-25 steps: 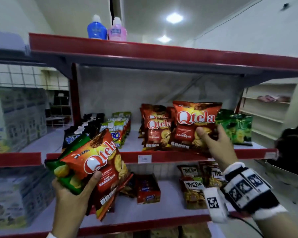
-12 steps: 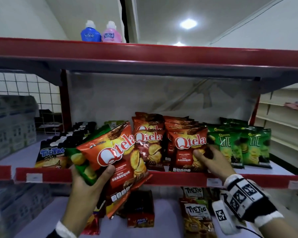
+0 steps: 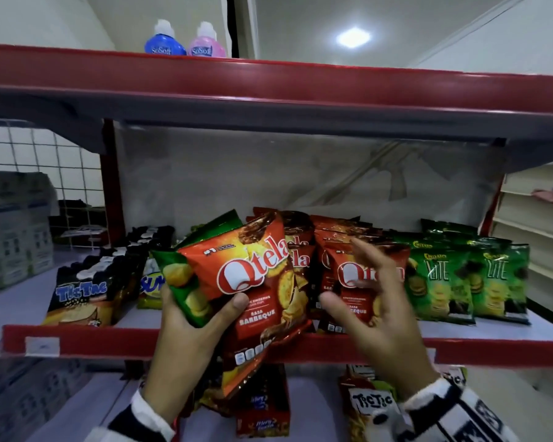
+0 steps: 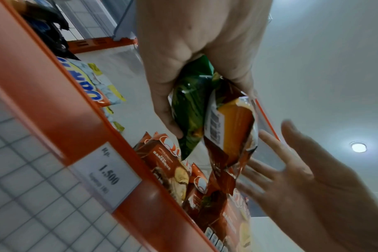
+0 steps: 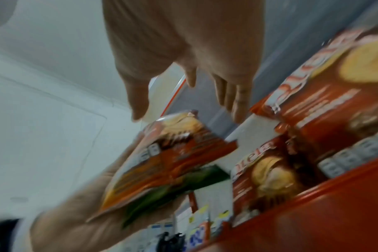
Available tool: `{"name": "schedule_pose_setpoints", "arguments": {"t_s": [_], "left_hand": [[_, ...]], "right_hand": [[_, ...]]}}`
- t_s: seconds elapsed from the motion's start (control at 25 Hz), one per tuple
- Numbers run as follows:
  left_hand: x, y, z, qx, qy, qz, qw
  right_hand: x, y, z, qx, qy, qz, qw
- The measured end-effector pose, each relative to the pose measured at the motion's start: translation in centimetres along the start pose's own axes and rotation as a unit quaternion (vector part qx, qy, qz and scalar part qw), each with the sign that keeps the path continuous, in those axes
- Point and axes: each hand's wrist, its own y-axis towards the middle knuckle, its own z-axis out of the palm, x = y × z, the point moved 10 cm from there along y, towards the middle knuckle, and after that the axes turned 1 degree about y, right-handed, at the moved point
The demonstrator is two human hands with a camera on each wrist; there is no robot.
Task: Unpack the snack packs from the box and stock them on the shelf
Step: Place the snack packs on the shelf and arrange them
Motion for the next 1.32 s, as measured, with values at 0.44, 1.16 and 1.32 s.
{"name": "schedule_pose_setpoints", "arguments": {"t_s": [0.44, 1.16, 1.32], "left_hand": [[-0.6, 6.5, -4.8, -0.011, -0.018, 0.050, 0.999], [2.3, 7.1, -6.9, 0.062, -0.044, 0.022, 0.997], [1.2, 6.1, -6.7, 0.076, -0.078, 0.028, 0.994]], "right_hand": [[-2.3, 0.9, 9.4, 0.036, -0.072, 0.126, 0.989], [-5.0, -2.0, 11.3, -0.013, -0.197, 0.209, 0.958], [-3.9, -3.0, 11.4, 0.008, -0.249, 0.221, 0.943]]}}
